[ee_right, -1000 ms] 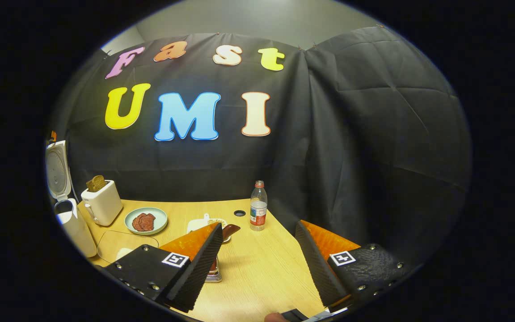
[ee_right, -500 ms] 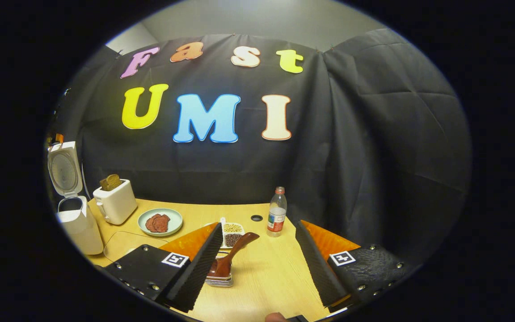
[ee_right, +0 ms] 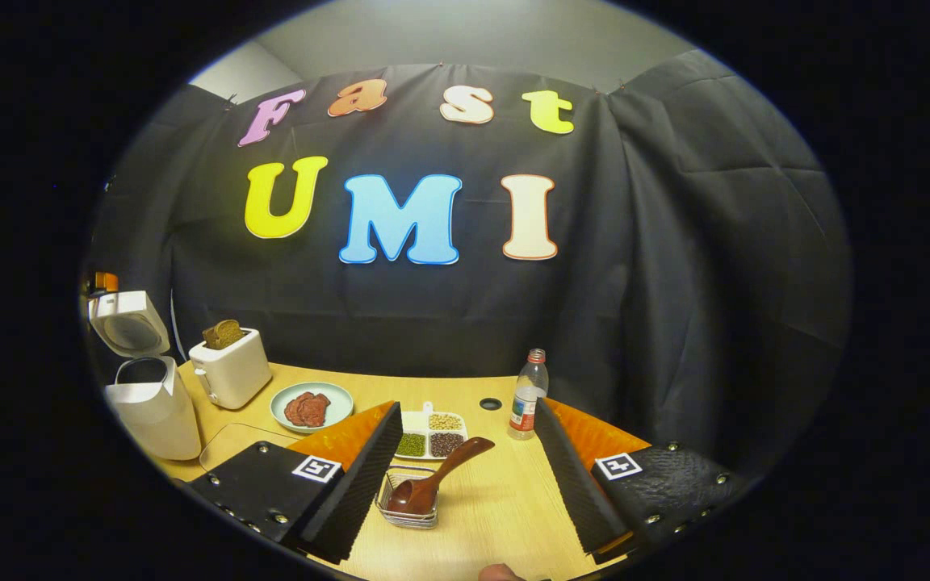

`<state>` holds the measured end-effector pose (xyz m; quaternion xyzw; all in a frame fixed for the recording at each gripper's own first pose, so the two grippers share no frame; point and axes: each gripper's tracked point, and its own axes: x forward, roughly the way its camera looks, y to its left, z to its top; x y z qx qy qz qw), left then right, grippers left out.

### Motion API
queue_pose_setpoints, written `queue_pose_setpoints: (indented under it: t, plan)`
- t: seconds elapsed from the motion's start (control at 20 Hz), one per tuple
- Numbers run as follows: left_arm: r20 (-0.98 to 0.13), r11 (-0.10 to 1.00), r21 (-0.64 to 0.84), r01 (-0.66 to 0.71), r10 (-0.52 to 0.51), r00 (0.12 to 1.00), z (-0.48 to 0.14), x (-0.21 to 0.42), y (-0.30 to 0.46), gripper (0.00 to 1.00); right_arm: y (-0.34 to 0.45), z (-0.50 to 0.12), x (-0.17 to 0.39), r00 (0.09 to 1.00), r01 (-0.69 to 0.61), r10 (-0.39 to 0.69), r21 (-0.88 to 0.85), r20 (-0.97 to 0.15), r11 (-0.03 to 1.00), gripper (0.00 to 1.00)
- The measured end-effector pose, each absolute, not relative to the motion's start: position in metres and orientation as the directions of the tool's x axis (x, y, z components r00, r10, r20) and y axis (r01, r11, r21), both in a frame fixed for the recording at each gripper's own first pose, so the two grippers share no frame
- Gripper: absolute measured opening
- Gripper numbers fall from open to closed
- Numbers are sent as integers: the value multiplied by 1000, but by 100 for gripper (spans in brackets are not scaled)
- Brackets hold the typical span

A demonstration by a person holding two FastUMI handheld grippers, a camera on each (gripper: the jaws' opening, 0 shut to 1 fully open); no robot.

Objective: Close the left gripper, press the button to open the rice cooker; take a wooden spoon from the chopstick holder with the right hand, scoop a spoonful of rice and pour it into the rice cooker, then put the wooden spoon back into the chopstick holder.

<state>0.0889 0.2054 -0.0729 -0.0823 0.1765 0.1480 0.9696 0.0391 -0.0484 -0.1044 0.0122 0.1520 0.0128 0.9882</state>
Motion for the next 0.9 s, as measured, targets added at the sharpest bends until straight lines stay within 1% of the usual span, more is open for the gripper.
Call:
queue_pose_setpoints:
  t: [0.05, 0.1, 0.2, 0.25, 0.4, 0.45, 0.5, 0.55, 0.7, 0.75, 0.8, 0.85, 0.9]
  plan:
    - [-376, 945, -106, -310, 251, 892, -81, 83, 200, 95, -45, -106, 40, 953, -32, 39, 30, -301, 999, 99]
    - [-384, 947, -104, -305, 245, 890, -86, 78, 196, 92, -42, -107, 42, 952, -41, 48, 29, -302, 999, 99]
    - [-397, 950, -101, -295, 234, 888, -99, 68, 188, 99, -37, -110, 41, 950, -59, 64, 25, -304, 998, 99]
    - [-401, 950, -105, -293, 229, 887, -106, 63, 185, 92, -35, -110, 41, 949, -68, 71, 22, -308, 997, 99]
    - [-421, 949, -124, -291, 215, 881, -122, 52, 177, 92, -34, -112, 41, 947, -77, 79, 17, -310, 997, 99]
    - [-426, 949, -125, -289, 212, 880, -128, 50, 175, 95, -35, -111, 41, 947, -76, 78, 19, -310, 997, 99]
    - [-430, 951, -119, -284, 209, 878, -133, 48, 172, 95, -35, -111, 40, 947, -74, 78, 22, -310, 997, 99]
    - [-434, 955, -108, -277, 205, 877, -139, 44, 169, 99, -35, -110, 40, 948, -75, 79, 25, -310, 997, 99]
    - [-444, 964, -69, -258, 202, 873, -155, 37, 166, 99, -38, -112, 39, 947, -70, 72, 18, -312, 997, 99]
    - [-447, 965, -61, -254, 201, 872, -159, 36, 165, 95, -38, -112, 38, 947, -68, 70, 17, -313, 998, 99]
    - [-453, 967, -58, -249, 197, 870, -166, 35, 163, 99, -37, -113, 38, 946, -68, 71, 20, -315, 997, 99]
    - [-465, 968, -58, -244, 190, 865, -172, 32, 162, 92, -36, -114, 37, 946, -68, 72, 24, -317, 997, 99]
    - [-483, 969, -62, -239, 181, 857, -181, 30, 161, 92, -35, -115, 38, 945, -70, 74, 24, -320, 997, 99]
